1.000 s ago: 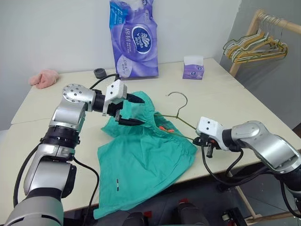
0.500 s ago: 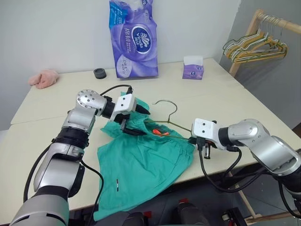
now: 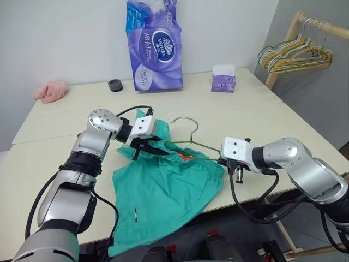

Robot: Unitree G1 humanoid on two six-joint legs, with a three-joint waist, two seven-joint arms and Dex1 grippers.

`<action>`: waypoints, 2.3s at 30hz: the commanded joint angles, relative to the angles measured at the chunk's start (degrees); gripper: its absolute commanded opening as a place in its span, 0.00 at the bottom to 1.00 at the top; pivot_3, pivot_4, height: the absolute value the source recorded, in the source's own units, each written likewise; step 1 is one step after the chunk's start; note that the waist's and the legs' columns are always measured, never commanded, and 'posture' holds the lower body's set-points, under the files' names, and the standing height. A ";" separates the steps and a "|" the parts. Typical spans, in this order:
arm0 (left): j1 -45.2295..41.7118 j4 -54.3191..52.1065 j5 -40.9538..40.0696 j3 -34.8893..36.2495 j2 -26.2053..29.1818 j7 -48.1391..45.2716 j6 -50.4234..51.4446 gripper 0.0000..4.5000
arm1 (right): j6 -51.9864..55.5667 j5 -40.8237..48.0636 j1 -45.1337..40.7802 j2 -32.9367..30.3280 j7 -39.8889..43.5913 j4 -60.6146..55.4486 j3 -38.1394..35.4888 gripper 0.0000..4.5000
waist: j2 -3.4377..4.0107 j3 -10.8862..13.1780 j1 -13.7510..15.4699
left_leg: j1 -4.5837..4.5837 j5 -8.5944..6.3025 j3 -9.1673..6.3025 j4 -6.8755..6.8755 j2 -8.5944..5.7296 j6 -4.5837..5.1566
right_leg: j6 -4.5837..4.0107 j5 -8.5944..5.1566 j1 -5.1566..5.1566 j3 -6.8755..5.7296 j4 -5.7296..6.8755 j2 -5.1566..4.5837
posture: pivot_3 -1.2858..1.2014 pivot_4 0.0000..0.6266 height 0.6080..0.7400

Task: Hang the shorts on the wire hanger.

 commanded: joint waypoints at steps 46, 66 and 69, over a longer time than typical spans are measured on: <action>1.11 -7.24 -2.93 4.82 3.94 5.91 7.75 0.00 | 29.97 21.18 18.52 29.23 -22.44 2.66 -25.07 0.85 | -0.09 -0.17 0.36 | 0.07 0.00 0.00 0.06 0.02 0.01 | 0.00 0.01 0.06 0.05 0.13 0.04 | 0.47 0.04 1.00; 2.38 -9.00 -4.99 6.29 4.83 5.82 11.86 0.00 | 12.39 11.28 16.76 13.32 -24.71 5.17 -19.39 0.02 | -0.10 -0.19 0.32 | 0.06 -0.01 0.02 0.06 0.01 0.02 | 0.01 0.02 0.06 0.05 0.12 0.03 | 0.46 0.04 1.00; 3.49 -11.82 -6.91 6.12 6.14 3.88 15.25 0.00 | 10.24 10.53 16.81 10.83 -24.35 6.51 -20.33 0.02 | -0.10 -0.19 0.28 | 0.06 -0.01 0.03 0.06 0.01 0.02 | 0.01 0.01 0.06 0.05 0.11 0.04 | 0.46 0.04 1.00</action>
